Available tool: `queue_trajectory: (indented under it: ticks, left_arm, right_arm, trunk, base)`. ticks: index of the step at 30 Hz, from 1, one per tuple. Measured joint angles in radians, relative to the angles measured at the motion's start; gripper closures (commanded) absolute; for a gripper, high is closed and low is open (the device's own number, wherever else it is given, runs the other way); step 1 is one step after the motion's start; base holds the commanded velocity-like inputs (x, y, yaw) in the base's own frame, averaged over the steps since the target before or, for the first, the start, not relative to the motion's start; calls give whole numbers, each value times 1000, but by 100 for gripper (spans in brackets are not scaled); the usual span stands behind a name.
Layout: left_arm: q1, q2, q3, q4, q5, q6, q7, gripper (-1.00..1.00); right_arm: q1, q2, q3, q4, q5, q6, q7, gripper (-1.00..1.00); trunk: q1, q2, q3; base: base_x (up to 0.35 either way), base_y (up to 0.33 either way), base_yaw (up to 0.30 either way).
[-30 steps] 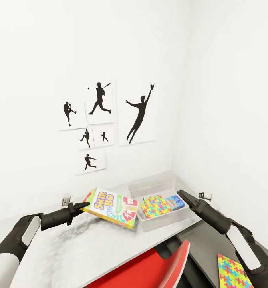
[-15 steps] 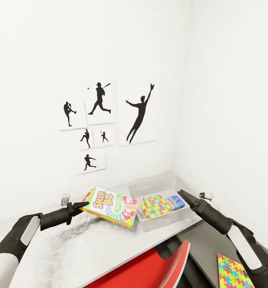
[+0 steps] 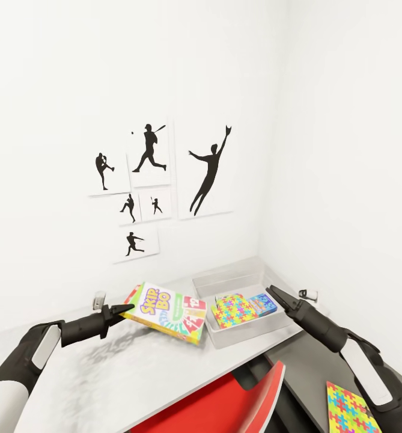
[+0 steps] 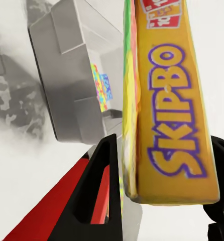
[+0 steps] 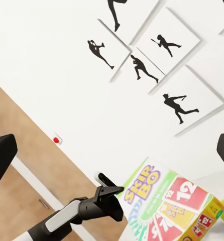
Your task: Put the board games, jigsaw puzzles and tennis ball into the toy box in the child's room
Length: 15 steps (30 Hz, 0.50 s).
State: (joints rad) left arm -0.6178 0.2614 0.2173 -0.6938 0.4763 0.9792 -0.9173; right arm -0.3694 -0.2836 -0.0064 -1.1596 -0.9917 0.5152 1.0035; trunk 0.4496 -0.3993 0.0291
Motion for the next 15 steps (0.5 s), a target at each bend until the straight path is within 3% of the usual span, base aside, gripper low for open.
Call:
queue_trajectory:
  ticks: [9, 15]
  left_arm:
    - [0, -14, -6, 0, -1, 4, 4, 100]
    - [0, -24, -51, 1, 0, 12, -1, 100]
  right_arm:
    - [0, 5, 1, 0, 0, -4, -4, -100]
    - [0, 6, 1, 0, 0, -8, -6, -100]
  trunk:
    - [0, 0, 0]
    - [0, 0, 0]
  base:
    - [0, 0, 0]
    - [0, 0, 0]
